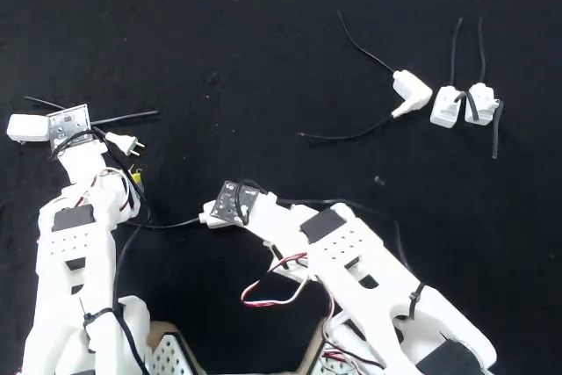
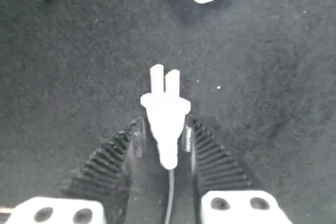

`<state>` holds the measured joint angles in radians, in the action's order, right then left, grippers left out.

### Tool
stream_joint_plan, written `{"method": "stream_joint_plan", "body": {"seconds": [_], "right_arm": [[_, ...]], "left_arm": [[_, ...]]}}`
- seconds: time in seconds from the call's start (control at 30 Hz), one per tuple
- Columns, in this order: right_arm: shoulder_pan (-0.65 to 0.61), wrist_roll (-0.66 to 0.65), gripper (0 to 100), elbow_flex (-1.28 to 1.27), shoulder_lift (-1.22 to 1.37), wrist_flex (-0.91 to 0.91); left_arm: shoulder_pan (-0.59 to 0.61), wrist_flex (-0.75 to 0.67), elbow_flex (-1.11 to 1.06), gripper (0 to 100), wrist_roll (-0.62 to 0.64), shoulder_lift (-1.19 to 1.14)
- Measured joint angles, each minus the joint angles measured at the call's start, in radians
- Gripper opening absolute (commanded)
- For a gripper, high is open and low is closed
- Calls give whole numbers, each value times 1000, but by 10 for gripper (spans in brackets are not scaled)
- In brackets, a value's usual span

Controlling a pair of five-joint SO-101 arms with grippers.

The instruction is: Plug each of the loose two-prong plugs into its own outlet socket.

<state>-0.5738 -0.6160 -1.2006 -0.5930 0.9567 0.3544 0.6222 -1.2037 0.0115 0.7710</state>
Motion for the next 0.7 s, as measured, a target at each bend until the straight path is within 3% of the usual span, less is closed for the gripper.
{"method": "stream_joint_plan", "body": {"seconds": [0.33,0.47,0.7], "right_arm": [[-6,3,114,-6,0,-25],[-26,5,6,-6,0,-26],[-29,5,11,-6,0,-26]], "left_arm": [[0,0,0,202,0,0],[0,0,0,202,0,0],[0,0,0,202,0,0]]}}
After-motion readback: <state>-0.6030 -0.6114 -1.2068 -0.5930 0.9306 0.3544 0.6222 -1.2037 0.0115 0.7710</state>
